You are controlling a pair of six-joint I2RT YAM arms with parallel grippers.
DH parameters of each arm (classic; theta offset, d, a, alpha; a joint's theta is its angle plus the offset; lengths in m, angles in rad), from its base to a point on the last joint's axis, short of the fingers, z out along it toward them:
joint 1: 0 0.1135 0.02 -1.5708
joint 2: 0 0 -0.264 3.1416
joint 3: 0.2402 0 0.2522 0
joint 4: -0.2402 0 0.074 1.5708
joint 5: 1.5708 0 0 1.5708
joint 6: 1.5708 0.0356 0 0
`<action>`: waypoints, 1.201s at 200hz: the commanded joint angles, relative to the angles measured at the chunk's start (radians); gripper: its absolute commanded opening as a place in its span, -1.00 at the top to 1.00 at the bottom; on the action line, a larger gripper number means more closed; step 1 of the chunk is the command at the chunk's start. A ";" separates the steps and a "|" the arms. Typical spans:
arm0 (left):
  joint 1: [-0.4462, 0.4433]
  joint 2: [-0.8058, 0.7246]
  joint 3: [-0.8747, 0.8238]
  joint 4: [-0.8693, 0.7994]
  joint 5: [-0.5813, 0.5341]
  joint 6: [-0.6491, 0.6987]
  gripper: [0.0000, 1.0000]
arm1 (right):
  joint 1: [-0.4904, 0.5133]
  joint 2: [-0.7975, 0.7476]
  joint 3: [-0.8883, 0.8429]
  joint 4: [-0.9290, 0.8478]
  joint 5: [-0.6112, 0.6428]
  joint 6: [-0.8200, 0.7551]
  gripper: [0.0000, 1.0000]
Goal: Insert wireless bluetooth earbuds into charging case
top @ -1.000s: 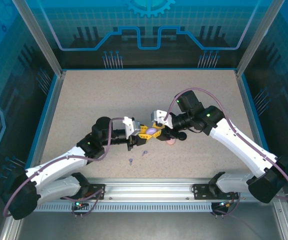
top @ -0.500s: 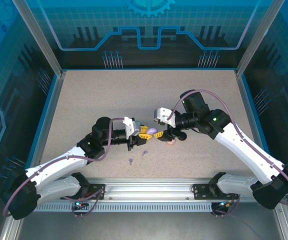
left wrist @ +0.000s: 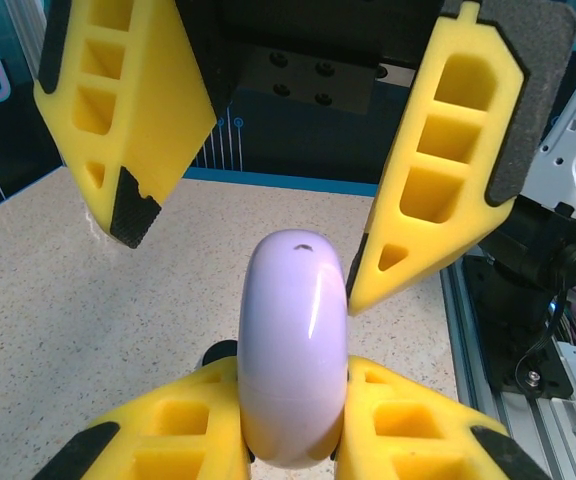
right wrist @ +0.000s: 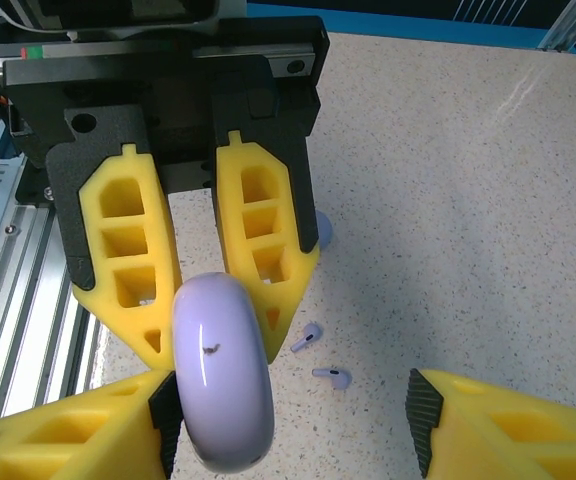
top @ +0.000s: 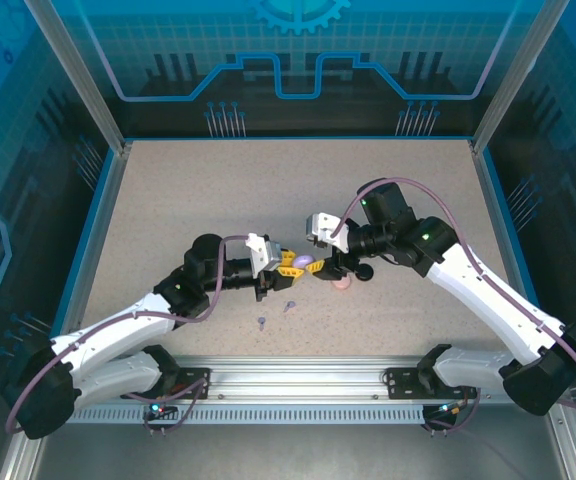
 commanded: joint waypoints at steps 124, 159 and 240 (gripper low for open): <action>-0.016 -0.001 0.003 0.001 0.015 0.025 0.69 | -0.051 -0.021 0.030 0.068 0.007 0.056 -0.24; -0.020 0.009 0.002 0.002 0.012 0.024 0.69 | -0.056 -0.023 0.028 0.063 -0.007 0.053 -0.25; -0.023 -0.034 -0.044 0.026 -0.083 0.010 0.81 | -0.070 -0.134 0.010 0.050 0.084 0.144 -0.99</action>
